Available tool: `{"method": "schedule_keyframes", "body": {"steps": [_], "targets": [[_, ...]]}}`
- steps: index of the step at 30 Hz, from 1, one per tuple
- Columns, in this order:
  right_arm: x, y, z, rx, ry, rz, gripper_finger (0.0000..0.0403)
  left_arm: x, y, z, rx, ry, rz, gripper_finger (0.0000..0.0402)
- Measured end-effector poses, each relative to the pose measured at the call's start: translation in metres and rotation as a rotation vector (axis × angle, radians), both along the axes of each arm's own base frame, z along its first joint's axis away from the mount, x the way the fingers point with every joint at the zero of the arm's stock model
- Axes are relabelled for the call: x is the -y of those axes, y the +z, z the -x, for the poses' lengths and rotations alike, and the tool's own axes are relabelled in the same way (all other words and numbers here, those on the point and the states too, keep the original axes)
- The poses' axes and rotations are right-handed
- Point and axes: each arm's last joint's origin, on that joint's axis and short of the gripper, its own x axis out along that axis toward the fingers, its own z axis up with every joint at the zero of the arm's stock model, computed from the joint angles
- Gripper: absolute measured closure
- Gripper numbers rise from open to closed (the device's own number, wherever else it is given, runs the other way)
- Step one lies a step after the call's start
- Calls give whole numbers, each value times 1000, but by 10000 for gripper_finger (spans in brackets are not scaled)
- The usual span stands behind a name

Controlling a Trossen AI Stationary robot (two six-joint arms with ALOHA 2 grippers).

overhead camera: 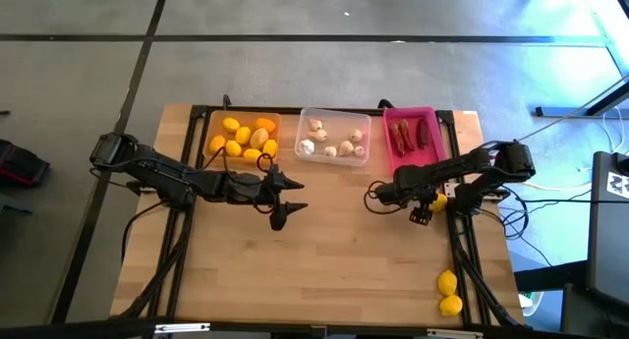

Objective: Sort produce into baskets
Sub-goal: Put the yellow lemon into the orange bin

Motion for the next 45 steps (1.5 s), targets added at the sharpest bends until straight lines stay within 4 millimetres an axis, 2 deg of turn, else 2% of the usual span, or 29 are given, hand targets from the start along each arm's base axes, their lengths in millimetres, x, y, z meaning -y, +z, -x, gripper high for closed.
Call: {"method": "schedule_keyframes", "body": {"steps": [14, 20, 24, 30, 34, 39, 45], "targets": [[0, -33, -8, -172, -8, 29, 63, 0, 0, 0, 0, 0, -2, 109], [0, -57, 5, -255, 32, -6, 80, 0, 0, 0, -1, -2, -5, 109], [1, -64, 10, -285, 58, 2, 98, 0, 0, 0, 0, -1, -5, 109], [2, -63, 6, -271, 85, 18, 140, 0, 1, 0, 7, -1, -4, 109], [1, -59, 3, -251, 122, 23, 149, 0, 1, 0, 7, -1, -3, 109], [-8, -38, 2, -193, 170, 24, 151, 0, 1, 0, 8, 2, -4, 109], [-19, -4, -10, 12, 187, 25, 152, 0, 1, 0, 7, 3, -20, 109]]}}
